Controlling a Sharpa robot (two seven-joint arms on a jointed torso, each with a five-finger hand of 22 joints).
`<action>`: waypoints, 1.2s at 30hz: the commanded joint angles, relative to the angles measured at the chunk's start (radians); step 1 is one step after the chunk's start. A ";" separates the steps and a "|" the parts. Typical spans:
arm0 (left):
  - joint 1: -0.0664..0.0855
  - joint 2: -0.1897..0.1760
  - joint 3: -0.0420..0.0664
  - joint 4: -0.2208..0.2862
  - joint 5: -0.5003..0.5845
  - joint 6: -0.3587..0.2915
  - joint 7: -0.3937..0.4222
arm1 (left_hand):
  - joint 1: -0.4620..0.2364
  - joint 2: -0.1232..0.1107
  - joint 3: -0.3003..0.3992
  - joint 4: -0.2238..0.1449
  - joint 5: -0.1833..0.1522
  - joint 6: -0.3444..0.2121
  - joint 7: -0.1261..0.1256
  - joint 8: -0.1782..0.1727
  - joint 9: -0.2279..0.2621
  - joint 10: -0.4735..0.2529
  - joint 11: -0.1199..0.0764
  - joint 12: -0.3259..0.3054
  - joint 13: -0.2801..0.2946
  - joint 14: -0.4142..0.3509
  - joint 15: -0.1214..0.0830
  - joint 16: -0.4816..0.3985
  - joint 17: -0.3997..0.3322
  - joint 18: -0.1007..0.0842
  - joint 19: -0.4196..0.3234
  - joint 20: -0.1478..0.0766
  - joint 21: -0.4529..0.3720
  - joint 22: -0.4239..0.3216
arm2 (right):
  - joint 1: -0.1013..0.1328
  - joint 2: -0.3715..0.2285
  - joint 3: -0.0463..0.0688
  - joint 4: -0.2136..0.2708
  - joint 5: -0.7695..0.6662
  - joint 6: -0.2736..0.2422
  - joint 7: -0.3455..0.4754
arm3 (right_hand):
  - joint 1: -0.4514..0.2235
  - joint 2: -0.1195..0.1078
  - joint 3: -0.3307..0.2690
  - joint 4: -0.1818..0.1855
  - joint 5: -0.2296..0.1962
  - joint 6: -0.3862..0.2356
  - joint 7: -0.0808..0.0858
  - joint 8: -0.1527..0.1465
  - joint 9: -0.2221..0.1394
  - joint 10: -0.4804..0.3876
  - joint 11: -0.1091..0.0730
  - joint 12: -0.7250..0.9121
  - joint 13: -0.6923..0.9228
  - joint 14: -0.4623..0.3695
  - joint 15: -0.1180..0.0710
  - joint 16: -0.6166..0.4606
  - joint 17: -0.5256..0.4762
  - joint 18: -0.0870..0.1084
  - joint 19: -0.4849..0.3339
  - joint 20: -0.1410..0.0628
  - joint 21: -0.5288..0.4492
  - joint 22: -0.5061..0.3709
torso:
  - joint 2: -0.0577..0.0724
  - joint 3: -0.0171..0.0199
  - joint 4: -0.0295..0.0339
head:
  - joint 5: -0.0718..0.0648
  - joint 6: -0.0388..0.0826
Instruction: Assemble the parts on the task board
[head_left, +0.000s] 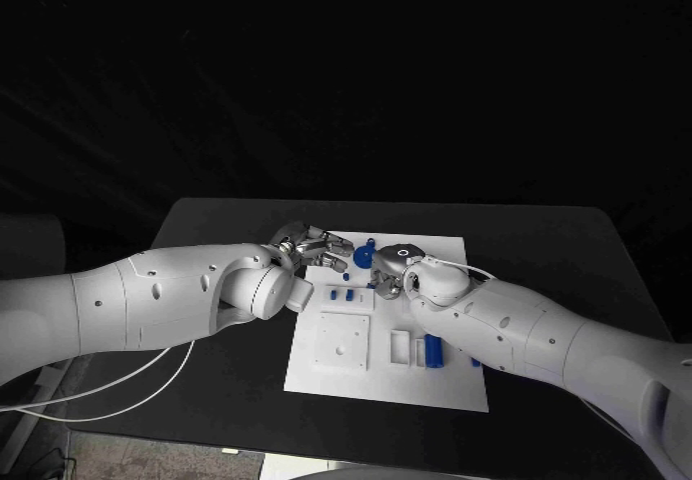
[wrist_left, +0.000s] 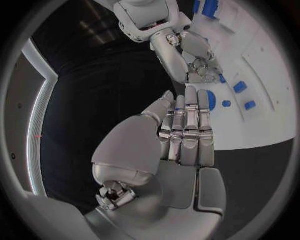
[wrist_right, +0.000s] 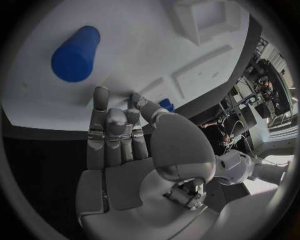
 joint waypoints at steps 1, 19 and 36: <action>0.002 0.002 0.001 0.002 -0.011 0.011 0.010 | -0.002 -0.006 0.000 0.002 -0.001 -0.006 -0.001 -0.001 0.000 -0.005 0.000 -0.003 -0.001 -0.005 0.000 -0.004 0.001 -0.013 0.008 0.002 -0.005 0.001 | -0.030 -0.011 -0.018 -0.022 -0.046 0.091 -0.045 | -0.006 0.007 0.013 -0.004 -0.006 0.014 -0.001 0.004 0.004 0.014 -0.001 0.009 0.008 0.007 -0.007 0.007 0.004 0.020 0.007 -0.002 0.006 0.009 | -0.001 0.0004 -0.0020 | 0.000 0.000; 0.002 -0.004 0.001 0.001 -0.026 0.022 0.005 | 0.004 -0.007 0.013 -0.013 0.005 -0.009 0.003 -0.001 -0.001 -0.007 0.002 -0.003 -0.001 -0.007 0.000 -0.004 -0.001 -0.010 -0.011 0.002 0.006 0.061 | -0.020 -0.054 -0.019 -0.002 -0.095 0.062 -0.119 | -0.020 -0.005 0.045 -0.009 -0.006 0.035 -0.007 0.003 0.004 0.040 -0.006 0.003 0.038 0.020 -0.010 0.010 0.017 0.039 0.009 0.013 0.016 0.015 | 0.000 0.0014 -0.0048 | -0.001 0.007; 0.002 -0.011 0.002 0.003 -0.030 0.029 0.002 | 0.003 -0.008 0.015 -0.014 0.005 -0.011 0.003 -0.001 -0.001 -0.008 0.002 -0.003 -0.001 -0.008 0.000 -0.004 -0.001 -0.010 -0.010 0.002 0.003 0.064 | -0.003 -0.104 -0.019 0.069 -0.075 0.140 -0.100 | -0.024 -0.017 0.043 -0.007 -0.006 0.035 -0.007 0.003 0.004 0.040 -0.005 -0.008 0.045 0.018 -0.009 0.001 0.015 0.045 0.005 0.020 0.016 0.013 | 0.002 0.0014 -0.0043 | -0.007 0.009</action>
